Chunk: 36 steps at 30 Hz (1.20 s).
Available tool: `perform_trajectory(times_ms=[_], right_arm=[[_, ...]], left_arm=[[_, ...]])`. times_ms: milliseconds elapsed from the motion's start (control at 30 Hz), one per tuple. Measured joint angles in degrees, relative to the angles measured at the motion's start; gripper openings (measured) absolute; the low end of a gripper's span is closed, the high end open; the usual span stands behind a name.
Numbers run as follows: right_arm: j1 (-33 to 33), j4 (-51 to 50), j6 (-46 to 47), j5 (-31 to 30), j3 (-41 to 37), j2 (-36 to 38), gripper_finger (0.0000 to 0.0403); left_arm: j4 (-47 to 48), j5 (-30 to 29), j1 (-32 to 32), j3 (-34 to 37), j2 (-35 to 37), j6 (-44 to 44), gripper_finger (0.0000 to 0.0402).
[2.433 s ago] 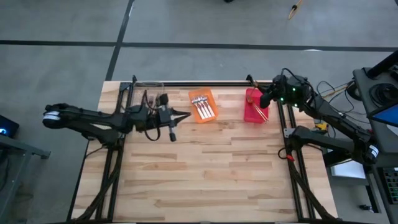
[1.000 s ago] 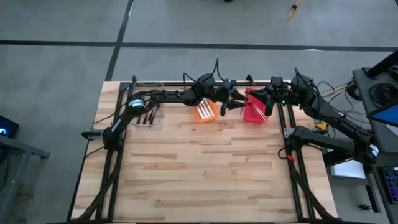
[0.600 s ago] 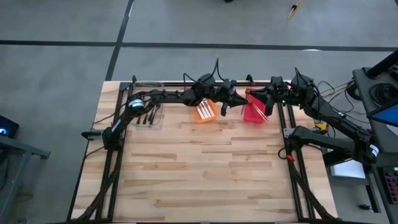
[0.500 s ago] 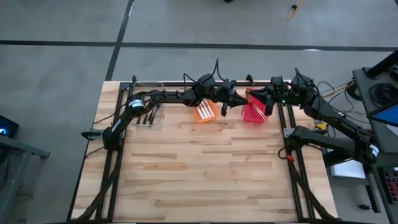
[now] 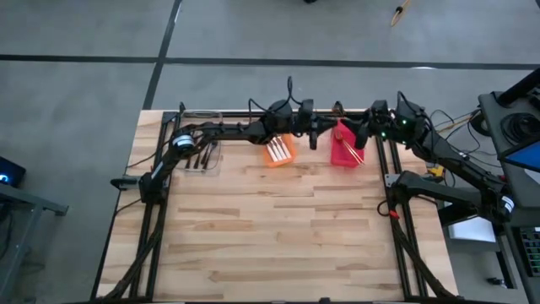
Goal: Sort silverware by color (type)
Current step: Adjust the gold fork
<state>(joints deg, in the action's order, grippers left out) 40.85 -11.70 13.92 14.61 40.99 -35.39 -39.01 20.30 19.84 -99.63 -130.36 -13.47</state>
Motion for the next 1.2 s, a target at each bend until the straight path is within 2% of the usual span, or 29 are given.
perform_trajectory(times_ms=[100, 233, 333, 500, 800, 1033, 1200], right_arm=[[0.02, -1.37, -0.91, -5.49, 0.0, -0.03, 0.0148], [-0.31, -0.18, -1.51, -6.54, -0.52, -1.35, 0.0144], [-0.88, 1.86, -2.0, -7.79, -0.68, -3.52, 0.0144], [-2.2, 8.23, -5.0, -8.72, -0.69, -7.57, 0.0148], [-2.87, 12.41, -6.38, -10.23, -0.7, -10.59, 0.0134], [-3.24, 15.9, -7.76, -10.27, -0.68, -12.42, 0.0098], [-3.4, 17.02, -8.94, -10.98, -0.66, -14.39, 0.0054]], left_arm=[[0.47, -7.48, -0.04, 0.0, 0.1, 1.25, 0.0001], [0.5, -17.44, -1.11, 0.0, 0.1, 3.47, 0.0001], [0.49, -21.1, -1.95, 0.0, 0.1, 6.52, 0.0001], [0.2, -24.14, -2.94, 0.0, 0.1, 8.72, 0.0], [0.02, -24.5, -2.89, 0.0, 0.1, 8.54, 0.0], [-0.04, -25.43, -2.91, 0.0, 0.1, 8.92, 0.0], [-0.5, -25.47, -2.92, 0.0, 0.1, 9.35, 0.0]])
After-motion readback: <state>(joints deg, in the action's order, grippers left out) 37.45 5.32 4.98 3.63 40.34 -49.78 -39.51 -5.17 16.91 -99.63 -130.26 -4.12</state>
